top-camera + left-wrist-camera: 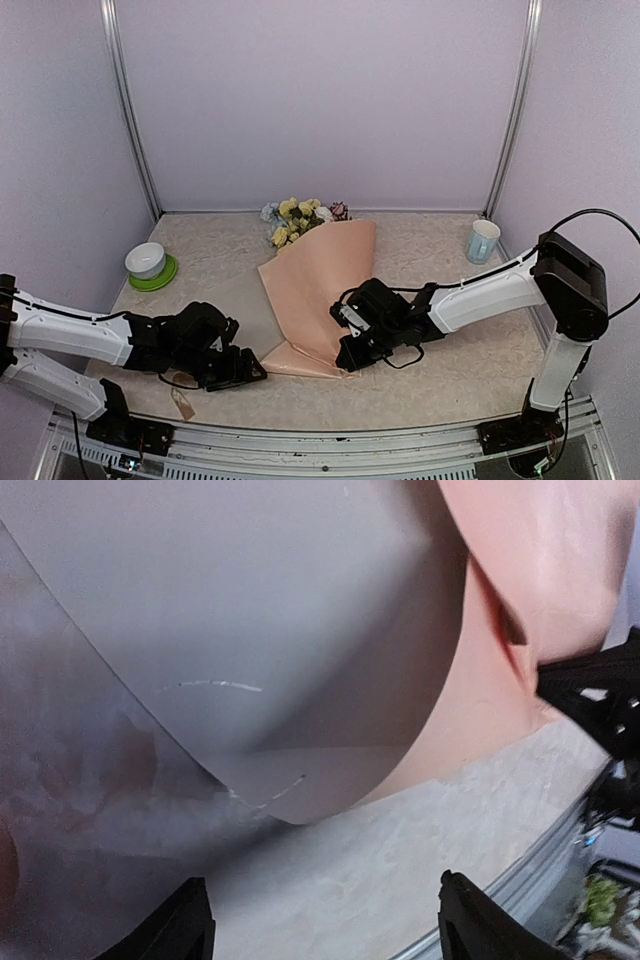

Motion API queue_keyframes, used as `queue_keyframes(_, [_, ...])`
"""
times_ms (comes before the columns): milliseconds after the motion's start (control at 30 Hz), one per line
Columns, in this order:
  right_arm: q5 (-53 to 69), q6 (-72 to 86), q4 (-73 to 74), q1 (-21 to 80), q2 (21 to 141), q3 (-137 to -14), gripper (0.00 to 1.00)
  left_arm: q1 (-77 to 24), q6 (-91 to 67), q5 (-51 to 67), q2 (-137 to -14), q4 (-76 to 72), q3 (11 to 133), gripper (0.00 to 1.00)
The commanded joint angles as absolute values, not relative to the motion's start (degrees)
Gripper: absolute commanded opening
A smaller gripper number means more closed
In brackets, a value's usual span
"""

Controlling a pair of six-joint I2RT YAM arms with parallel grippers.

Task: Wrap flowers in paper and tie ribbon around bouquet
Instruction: Pick up the two-thirds-folded wrapping paper from the center of the board.

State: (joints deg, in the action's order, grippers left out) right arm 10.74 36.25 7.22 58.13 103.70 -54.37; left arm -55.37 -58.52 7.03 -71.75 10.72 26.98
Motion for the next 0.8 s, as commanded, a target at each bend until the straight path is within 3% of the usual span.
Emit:
queue_keyframes(0, [10.64,35.53,10.84,59.2,106.47,-52.34,0.0,-55.98,-71.3,5.93,-70.05,-4.03,24.4,0.77])
queue_keyframes(200, [10.69,35.43,11.51,59.89,107.01,-53.09,0.0,-57.4,-77.02,2.32,-76.33,-7.76,26.32,0.77])
queue_keyframes(567, [9.42,35.74,10.7,60.97,106.05,-53.2,0.0,-62.51,-89.28,-6.73,-75.48,-4.67,25.7,0.62])
queue_keyframes(767, [9.32,34.72,10.46,61.08,106.36,-53.15,0.0,-72.76,-97.46,-23.49,-64.85,12.09,30.3,0.72])
